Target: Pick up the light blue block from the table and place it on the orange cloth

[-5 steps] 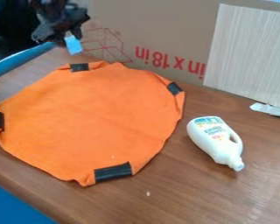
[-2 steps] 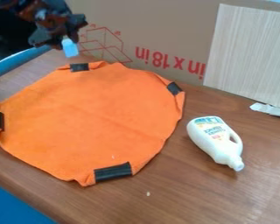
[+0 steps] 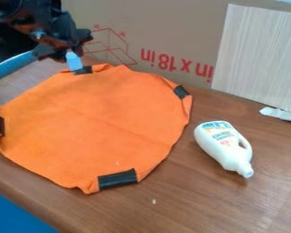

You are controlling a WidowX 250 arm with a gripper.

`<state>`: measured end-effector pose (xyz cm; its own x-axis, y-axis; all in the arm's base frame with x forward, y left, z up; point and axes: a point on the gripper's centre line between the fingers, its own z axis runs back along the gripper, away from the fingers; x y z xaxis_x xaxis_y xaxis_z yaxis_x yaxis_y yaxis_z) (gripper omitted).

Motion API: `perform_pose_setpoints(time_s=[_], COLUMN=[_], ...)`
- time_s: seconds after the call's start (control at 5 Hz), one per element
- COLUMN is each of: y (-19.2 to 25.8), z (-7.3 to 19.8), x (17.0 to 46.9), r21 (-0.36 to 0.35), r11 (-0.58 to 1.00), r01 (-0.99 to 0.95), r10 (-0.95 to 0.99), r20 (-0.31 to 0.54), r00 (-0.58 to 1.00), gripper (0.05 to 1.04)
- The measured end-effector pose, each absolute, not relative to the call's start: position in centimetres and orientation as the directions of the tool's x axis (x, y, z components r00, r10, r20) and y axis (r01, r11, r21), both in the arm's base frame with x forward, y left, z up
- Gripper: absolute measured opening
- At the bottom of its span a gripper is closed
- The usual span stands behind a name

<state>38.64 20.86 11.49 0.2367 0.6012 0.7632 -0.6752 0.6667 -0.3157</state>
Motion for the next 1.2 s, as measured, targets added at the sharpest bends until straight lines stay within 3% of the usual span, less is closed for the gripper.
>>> perform_pose_setpoints(time_s=[0.2, 0.4, 0.6, 0.8, 1.0, 1.2], y=[20.5, 20.6, 20.5, 20.1, 20.3, 21.0], z=[10.5, 10.2, 8.8, 8.5, 8.7, 12.3], x=[38.5, 38.4, 38.1, 38.1, 37.8, 37.4], r21=[-0.309, -0.297, -0.275, -0.273, -0.312, -0.393], r11=[0.678, 0.680, 0.676, 0.683, 0.663, 0.627], r01=[-0.666, -0.670, -0.684, -0.678, -0.680, -0.673], r10=[0.598, 0.593, 0.604, 0.619, 0.664, 0.719], r20=[0.759, 0.761, 0.738, 0.709, 0.664, 0.626], r00=[0.256, 0.264, 0.301, 0.339, 0.343, 0.303], gripper=[0.428, 0.496, 0.781, 0.995, 1.000, 1.000])
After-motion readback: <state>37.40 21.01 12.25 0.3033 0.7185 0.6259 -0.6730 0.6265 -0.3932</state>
